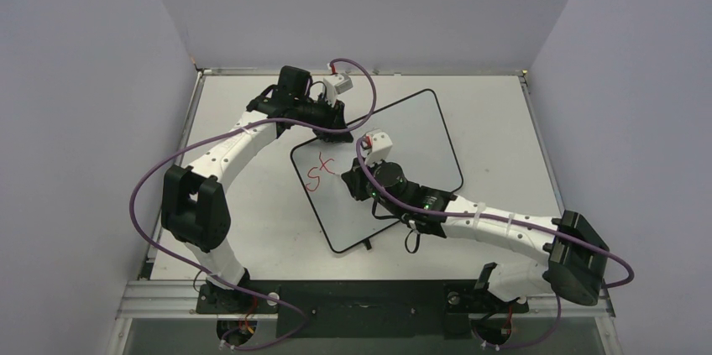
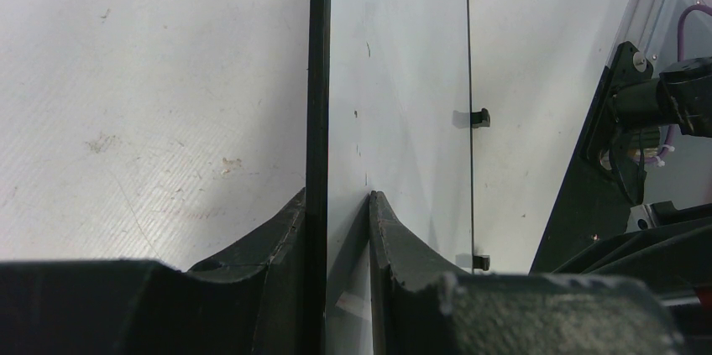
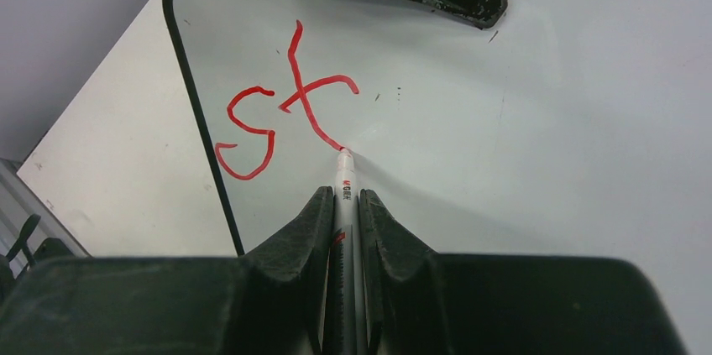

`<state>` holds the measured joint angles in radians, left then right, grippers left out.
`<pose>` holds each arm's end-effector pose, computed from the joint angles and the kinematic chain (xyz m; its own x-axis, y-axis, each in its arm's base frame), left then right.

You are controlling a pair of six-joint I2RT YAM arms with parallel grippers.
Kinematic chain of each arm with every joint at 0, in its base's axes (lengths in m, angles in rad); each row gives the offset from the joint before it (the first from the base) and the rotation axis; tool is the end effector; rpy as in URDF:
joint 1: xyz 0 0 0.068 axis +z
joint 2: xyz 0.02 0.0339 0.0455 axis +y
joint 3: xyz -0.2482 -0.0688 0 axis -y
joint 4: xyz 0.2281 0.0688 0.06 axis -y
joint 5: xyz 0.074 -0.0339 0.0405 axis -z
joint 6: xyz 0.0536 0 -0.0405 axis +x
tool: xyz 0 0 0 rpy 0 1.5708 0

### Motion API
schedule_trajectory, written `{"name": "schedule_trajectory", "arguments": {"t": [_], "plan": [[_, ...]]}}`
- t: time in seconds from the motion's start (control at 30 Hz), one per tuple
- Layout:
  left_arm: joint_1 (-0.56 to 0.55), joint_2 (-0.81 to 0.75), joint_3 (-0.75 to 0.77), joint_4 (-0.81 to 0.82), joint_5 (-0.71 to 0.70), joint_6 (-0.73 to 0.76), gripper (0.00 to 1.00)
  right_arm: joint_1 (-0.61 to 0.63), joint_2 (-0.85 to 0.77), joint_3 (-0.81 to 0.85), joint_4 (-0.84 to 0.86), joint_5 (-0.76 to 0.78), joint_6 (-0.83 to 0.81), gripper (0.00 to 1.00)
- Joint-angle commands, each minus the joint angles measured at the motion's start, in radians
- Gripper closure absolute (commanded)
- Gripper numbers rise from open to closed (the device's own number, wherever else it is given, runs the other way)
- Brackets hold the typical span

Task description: Write a sentence on the whiteboard

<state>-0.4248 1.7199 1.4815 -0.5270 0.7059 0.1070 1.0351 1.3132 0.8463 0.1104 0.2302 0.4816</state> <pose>0.3278 -0.1864 0.2839 -0.5486 0.3374 -0.7650 0.8031 0.4672 -0.3699 0.1666 0.2566 0.2604 -0.4951 0.0494 -0.8674 -0.5628 0.7424 0.3635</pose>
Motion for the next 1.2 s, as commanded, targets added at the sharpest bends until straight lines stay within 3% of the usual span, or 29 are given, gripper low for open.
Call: {"name": "schedule_trajectory", "arguments": {"t": [0.0,0.37,0.67,1.17], "plan": [[-0.025,-0.012,-0.002,0.001,-0.138,0.127,1.00,-0.002,-0.016,0.022,-0.056,0.071,-0.038,1.00],[-0.025,-0.014,-0.001,0.005,-0.140,0.126,1.00,-0.002,-0.066,0.100,-0.098,0.090,-0.083,1.00],[-0.025,-0.022,-0.003,0.005,-0.144,0.124,1.00,-0.002,-0.192,0.069,-0.107,0.105,-0.075,1.00],[-0.031,-0.050,-0.003,0.005,-0.171,0.118,1.00,-0.007,-0.199,-0.014,-0.030,0.092,-0.047,1.00]]}}
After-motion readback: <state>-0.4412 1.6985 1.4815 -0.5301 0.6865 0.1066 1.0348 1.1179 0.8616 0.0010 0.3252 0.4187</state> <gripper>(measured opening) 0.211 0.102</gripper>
